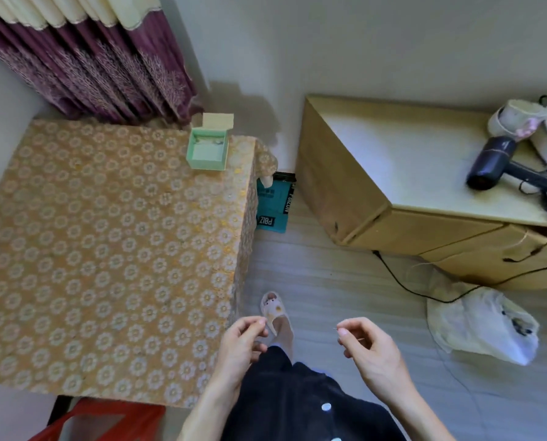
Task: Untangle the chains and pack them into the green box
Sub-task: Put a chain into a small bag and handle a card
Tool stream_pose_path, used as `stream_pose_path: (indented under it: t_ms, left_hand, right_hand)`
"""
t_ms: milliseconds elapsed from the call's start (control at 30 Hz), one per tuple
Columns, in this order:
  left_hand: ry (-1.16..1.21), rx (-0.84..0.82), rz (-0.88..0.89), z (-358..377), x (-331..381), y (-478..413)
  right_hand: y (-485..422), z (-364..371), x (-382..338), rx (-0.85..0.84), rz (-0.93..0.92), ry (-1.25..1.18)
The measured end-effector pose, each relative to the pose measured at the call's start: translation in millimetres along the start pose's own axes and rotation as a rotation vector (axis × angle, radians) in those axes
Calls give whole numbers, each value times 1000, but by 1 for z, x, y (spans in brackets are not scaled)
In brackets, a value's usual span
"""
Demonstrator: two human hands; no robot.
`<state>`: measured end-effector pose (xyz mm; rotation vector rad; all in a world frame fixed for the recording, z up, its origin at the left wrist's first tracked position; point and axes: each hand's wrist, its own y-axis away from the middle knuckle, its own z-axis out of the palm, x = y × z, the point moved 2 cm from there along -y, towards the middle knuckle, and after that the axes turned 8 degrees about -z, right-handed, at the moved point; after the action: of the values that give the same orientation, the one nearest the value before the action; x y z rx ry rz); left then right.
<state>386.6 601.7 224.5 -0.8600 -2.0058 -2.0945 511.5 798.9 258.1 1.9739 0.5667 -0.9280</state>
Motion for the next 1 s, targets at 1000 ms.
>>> stream_pose_path:
  t_ms: [1000]
  left_hand:
    - [525, 447, -51, 65, 287, -149]
  right_hand:
    - [-443, 21, -281, -688, -329, 464]
